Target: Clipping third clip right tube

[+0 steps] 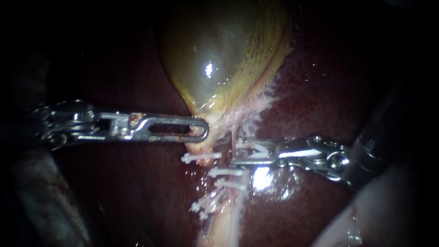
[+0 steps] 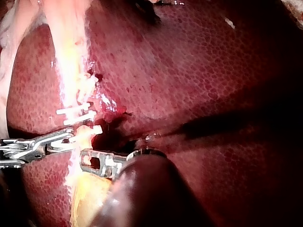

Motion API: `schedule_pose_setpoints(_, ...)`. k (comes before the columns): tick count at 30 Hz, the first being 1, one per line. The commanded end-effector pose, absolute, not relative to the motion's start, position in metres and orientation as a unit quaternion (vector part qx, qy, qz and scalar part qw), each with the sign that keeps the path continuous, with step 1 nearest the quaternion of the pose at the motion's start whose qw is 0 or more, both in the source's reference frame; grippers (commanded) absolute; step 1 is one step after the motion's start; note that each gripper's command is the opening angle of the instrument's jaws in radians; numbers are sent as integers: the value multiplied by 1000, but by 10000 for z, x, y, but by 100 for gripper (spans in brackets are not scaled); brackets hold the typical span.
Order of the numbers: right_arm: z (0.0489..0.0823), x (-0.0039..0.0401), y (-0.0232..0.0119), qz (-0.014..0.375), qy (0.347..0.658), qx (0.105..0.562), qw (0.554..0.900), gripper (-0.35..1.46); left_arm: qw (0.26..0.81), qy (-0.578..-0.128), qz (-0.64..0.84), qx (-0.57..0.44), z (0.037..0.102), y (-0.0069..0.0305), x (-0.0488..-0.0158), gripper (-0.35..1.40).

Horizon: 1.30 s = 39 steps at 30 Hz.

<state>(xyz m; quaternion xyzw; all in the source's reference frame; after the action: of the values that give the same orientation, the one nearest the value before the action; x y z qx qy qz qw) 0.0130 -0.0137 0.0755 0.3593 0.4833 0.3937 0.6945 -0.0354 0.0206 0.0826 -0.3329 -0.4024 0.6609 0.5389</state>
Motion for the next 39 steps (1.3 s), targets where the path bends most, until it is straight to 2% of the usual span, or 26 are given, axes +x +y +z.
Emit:
schedule_pose_setpoints(1,755,131,-138,394,483,359,695,45,539,-402,661,-333,827,206,-355,-35)
schedule_pose_setpoints(27,760,147,-131,406,478,367,687,19,539,-402,661,-333,827,206,-355,-35)
schedule_pose_setpoints(30,761,148,-130,406,478,367,687,11,539,-402,661,-333,827,206,-355,-35)
schedule_pose_setpoints(34,761,147,-130,410,476,370,684,-16,539,-402,661,-333,827,206,-355,-35)
schedule_pose_setpoints(39,763,147,-128,410,476,370,684,-35,539,-402,661,-333,827,206,-355,-35)
